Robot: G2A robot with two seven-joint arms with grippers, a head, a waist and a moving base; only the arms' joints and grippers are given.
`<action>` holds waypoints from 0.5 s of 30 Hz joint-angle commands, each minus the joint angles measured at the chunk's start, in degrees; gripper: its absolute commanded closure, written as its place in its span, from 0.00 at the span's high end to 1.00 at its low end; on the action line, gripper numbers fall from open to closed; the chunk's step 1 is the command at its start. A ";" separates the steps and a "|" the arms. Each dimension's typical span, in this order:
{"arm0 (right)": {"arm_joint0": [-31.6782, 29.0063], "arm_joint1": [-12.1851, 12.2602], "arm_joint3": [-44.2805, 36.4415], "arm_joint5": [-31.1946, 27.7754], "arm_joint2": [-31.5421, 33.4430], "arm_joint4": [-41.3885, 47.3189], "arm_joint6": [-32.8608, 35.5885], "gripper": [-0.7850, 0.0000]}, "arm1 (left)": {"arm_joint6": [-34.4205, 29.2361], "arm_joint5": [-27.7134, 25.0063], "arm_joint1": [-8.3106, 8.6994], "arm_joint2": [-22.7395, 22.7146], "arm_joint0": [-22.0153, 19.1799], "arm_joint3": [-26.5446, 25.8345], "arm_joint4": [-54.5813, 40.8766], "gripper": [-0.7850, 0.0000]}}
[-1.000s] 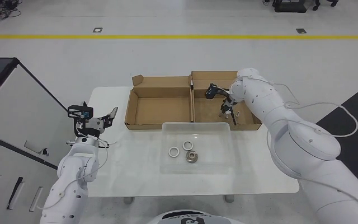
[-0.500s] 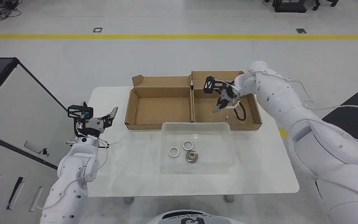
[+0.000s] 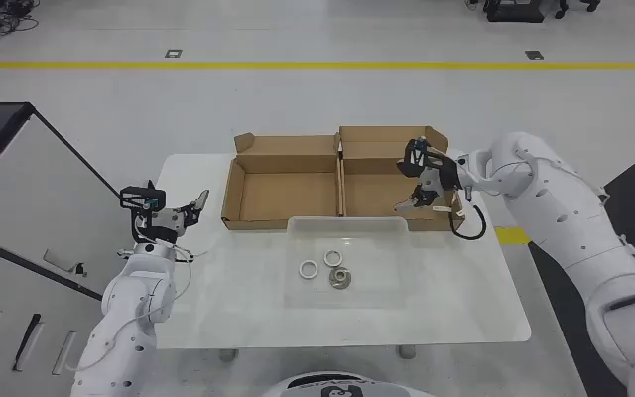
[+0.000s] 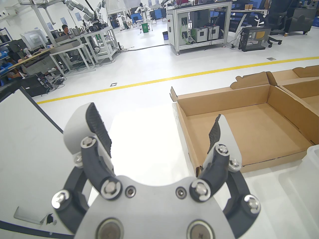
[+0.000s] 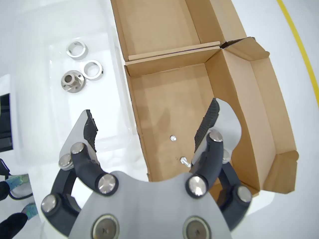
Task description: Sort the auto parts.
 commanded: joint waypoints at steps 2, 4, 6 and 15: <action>-6.50 4.03 -6.07 0.00 7.08 4.12 1.04 1.00 | 0.00 0.00 0.00 0.00 0.00 0.00 0.00 1.00; -10.33 6.25 -9.23 0.00 10.94 7.09 1.52 1.00 | 0.00 0.00 0.00 0.00 0.00 0.00 0.00 1.00; -13.73 8.16 -11.63 0.00 14.36 10.12 1.71 1.00 | 0.00 0.00 0.00 0.00 0.00 0.00 0.00 1.00; -24.50 14.18 -18.14 0.00 24.77 22.44 0.01 1.00 | 0.00 0.00 0.00 0.00 0.00 0.00 0.00 1.00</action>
